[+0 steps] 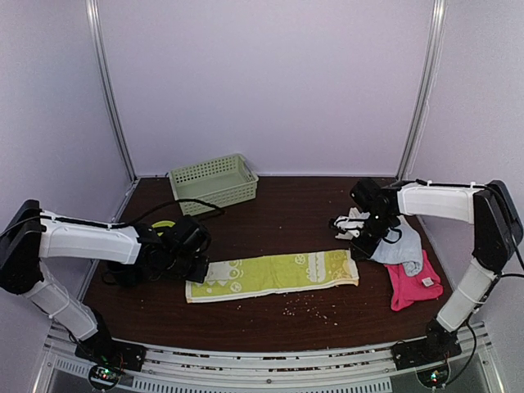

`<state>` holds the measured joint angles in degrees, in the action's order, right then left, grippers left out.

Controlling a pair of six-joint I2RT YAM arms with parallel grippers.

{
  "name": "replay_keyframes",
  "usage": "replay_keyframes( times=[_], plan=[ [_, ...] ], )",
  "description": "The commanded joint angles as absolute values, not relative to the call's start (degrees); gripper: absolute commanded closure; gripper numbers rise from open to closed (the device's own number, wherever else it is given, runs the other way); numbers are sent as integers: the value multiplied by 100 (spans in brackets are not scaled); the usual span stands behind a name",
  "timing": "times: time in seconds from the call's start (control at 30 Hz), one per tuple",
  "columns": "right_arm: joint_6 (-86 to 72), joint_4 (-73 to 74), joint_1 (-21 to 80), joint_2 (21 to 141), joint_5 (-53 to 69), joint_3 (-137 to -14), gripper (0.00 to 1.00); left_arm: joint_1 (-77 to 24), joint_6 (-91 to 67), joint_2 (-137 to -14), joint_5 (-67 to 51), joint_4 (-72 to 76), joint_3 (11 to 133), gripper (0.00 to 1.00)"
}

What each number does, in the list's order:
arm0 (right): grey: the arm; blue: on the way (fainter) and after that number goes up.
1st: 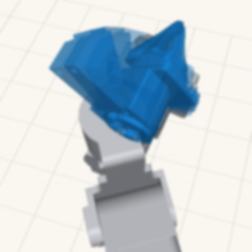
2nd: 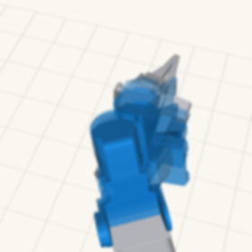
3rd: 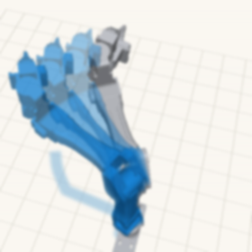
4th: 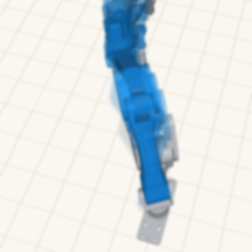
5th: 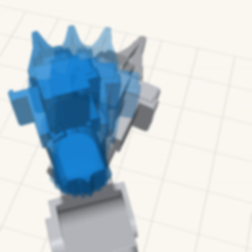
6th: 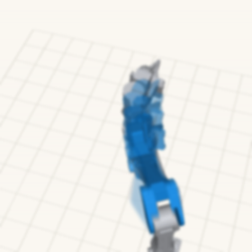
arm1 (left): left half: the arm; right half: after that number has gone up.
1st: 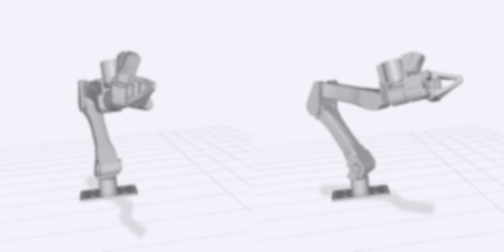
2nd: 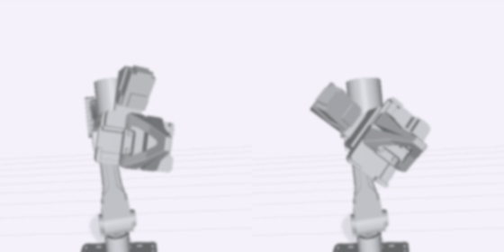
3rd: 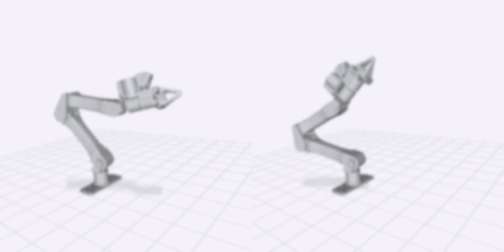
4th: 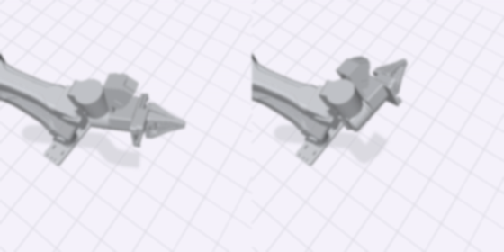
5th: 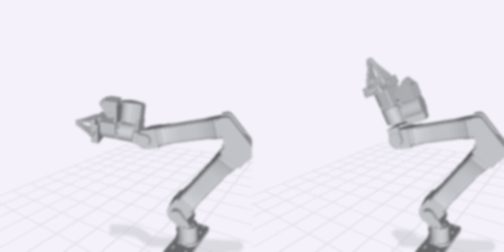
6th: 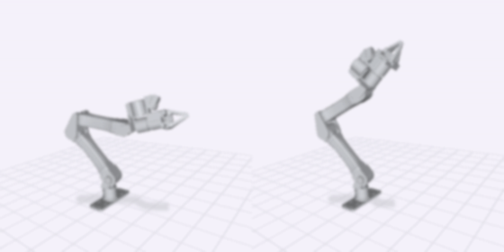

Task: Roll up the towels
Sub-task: Rotate the towel at the center of the board.

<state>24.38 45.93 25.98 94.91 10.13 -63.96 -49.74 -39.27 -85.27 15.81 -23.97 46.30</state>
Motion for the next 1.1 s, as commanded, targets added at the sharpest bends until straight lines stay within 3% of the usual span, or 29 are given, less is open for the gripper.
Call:
replay_keyframes(
  times=[0.0, 0.47, 0.73, 0.83, 0.97, 1.07],
  plan=[
    [2002, 4417, 2611, 9747, 1391, -6314, 83, -4858, -3730, -8561, 1556, -2206, 4384, 100],
    [2265, 4459, 2941, 11199, 1118, -7492, 79, -4816, -4658, -7601, 1076, -2246, 2872, 100],
    [2101, 4638, 2970, 11112, 1346, -8126, 77, -4864, -4702, -6457, 987, -2308, 2812, 100],
    [1841, 4572, 2965, 10813, 1438, -8012, 73, -4864, -4900, -6060, 1229, -2892, 3137, 89],
    [1574, 4496, 2962, 10651, 1389, -7813, 66, -4856, -4870, -5889, 1336, -3129, 3219, 52],
    [1443, 4420, 2953, 10729, 1246, -7690, 63, -4852, -4731, -6355, 1499, -3296, 3358, 47]
  ],
)
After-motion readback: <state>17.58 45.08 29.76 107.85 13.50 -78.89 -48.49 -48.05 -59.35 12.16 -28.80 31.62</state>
